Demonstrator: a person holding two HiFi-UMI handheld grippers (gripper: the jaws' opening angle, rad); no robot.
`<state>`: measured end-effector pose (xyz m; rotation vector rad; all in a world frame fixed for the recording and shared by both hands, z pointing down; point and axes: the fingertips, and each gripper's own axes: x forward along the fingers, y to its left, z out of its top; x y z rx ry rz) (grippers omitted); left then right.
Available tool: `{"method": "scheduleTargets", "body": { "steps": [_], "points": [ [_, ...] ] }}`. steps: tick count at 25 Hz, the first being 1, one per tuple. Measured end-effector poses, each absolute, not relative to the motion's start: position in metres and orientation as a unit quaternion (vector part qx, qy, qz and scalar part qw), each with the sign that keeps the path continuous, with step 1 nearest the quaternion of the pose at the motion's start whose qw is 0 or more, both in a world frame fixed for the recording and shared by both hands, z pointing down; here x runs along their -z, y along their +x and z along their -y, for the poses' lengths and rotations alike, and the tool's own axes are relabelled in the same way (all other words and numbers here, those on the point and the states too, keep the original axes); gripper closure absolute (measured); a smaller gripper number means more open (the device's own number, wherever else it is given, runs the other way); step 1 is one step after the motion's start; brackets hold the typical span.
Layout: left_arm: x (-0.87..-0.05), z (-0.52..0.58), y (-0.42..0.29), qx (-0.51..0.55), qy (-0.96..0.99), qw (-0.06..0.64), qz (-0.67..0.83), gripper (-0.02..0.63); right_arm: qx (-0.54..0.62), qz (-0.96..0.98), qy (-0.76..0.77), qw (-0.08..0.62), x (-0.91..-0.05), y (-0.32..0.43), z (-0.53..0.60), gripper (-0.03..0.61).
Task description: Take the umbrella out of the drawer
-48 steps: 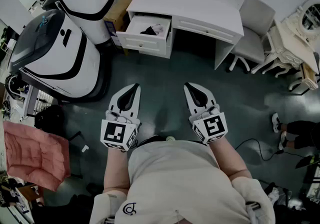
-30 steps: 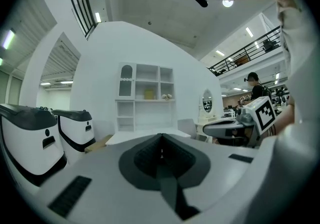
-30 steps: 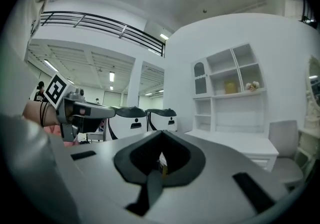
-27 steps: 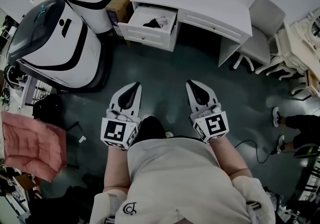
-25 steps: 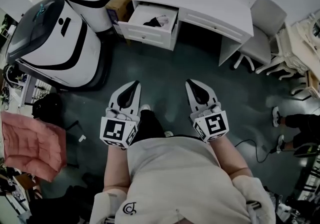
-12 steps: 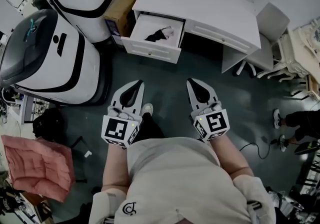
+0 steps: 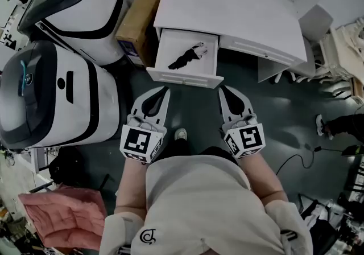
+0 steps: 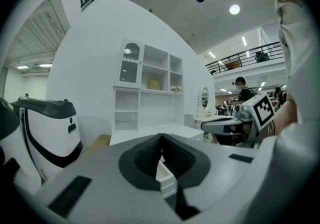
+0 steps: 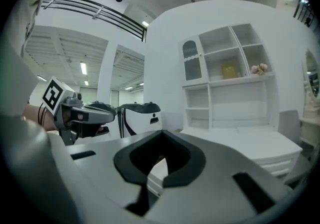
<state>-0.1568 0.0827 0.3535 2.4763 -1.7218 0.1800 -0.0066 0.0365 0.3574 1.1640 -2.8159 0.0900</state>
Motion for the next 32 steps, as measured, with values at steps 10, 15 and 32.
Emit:
{"method": "scheduleTargets", "body": {
  "steps": [10,15,32],
  "points": [
    [-0.39,0.016,-0.165,-0.07,0.842,0.086,0.529,0.603,-0.01,0.925,0.376,0.058,-0.374,-0.031,0.038,0.572],
    [-0.41,0.065,-0.16,-0.069,0.849,0.089,0.517,0.603,-0.028,0.928,0.367,0.056,-0.389,-0.033,0.093,0.572],
    [-0.624,0.187,-0.12,-0.316,0.841,0.231,0.374,0.401,-0.111,0.927,0.344,0.101,-0.457,-0.025,0.223,0.572]
  ]
}}
